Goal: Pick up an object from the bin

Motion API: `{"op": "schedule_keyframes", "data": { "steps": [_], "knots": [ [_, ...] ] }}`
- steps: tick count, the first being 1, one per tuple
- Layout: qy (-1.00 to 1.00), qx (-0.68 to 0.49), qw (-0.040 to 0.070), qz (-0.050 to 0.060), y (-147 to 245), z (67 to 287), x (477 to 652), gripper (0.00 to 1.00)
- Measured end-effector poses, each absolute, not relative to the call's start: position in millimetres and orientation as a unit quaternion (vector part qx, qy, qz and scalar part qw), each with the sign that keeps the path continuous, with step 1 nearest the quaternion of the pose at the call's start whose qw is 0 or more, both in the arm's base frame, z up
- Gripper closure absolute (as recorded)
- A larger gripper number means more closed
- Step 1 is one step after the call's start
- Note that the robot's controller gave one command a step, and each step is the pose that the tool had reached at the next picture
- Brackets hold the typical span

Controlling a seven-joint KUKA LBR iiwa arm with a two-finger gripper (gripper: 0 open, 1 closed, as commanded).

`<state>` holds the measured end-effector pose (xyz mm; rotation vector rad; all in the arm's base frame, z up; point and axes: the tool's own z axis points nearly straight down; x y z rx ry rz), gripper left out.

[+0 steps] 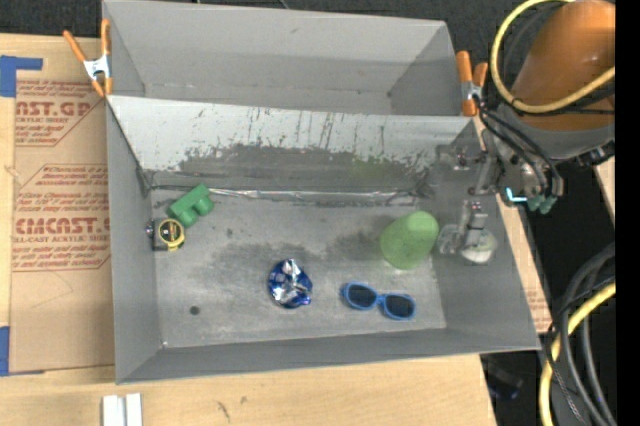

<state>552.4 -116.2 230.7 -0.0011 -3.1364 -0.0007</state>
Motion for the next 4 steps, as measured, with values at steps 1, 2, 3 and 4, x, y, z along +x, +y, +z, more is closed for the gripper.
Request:
{"op": "schedule_keyframes", "data": {
  "steps": [1,2,3,4],
  "knots": [
    [-1.000,-0.012,-0.014,0.002,-106,105,537.3,0.00],
    [-0.996,-0.088,-0.014,-0.001,-102,90,553.4,0.00],
    [-0.996,-0.088,-0.015,-0.003,-99,90,555.3,1.00],
    [-0.996,-0.091,-0.006,0.000,-102,175,559.9,1.00]
  ]
}}
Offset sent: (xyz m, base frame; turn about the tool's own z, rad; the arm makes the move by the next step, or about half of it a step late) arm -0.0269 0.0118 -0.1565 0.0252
